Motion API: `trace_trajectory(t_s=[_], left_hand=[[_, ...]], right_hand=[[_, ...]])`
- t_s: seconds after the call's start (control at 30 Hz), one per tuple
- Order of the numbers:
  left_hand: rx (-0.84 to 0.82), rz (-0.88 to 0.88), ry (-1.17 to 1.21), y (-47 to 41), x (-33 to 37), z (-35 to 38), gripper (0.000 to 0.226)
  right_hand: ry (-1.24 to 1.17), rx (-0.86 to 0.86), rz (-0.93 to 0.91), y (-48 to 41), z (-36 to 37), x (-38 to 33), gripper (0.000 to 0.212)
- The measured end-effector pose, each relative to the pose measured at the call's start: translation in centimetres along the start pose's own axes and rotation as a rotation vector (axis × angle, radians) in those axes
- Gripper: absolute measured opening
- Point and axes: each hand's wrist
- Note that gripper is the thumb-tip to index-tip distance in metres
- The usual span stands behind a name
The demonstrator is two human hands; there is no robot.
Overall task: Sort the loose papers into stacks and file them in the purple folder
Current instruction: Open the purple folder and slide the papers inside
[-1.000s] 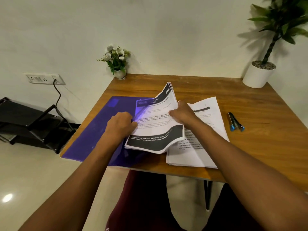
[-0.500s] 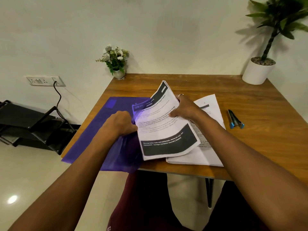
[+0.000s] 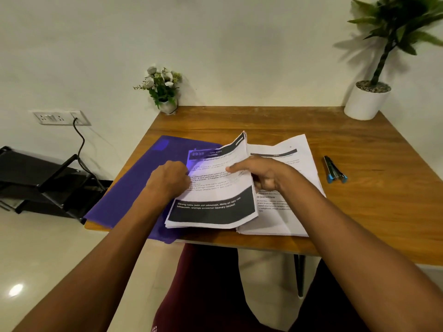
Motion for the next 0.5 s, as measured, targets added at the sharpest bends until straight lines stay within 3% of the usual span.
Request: trace_trajectory(t_s=[0.07, 0.17, 0.23, 0.27, 0.33, 0.4, 0.5], left_hand=[[0.055, 0.002, 0.009, 0.2, -0.1, 0.4, 0.025], [0.088, 0.049, 0.014, 0.5, -0.4, 1.6, 0.024], [0.081, 0.089, -0.009, 0.7, -0.3, 2.3, 0.024], [0.079, 0.103, -0.021, 0.7, -0.2, 2.5, 0.024], [0.082, 0.123, -0.035, 0.7, -0.1, 2.8, 0.024], [0.08, 0.138, -0.047, 0.6, -0.1, 3.1, 0.025], [0.08, 0.135, -0.038, 0.5, -0.2, 3.4, 0.027]], right_hand=[[0.148, 0.048, -0.065, 0.0, -0.1, 0.5, 0.049], [0.679, 0.46, -0.351, 0.2, 1.1, 1.5, 0.098], [1.018, 0.709, -0.651, 1.2, 3.1, 2.6, 0.096], [1.058, 0.687, -0.812, 1.6, 4.1, 3.1, 0.085], [1.027, 0.327, -1.017, 2.5, 6.2, 4.0, 0.065], [1.12, 0.006, -1.064, 2.8, 8.2, 5.5, 0.065], [1.379, -0.047, -1.091, 2.3, 9.7, 7.2, 0.074]])
Point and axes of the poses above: each hand's wrist, its own y-axis away from the middle knuckle, its own z-axis out of the palm, x = y × z, and after that the axes turned 12 degrees about x, right-handed
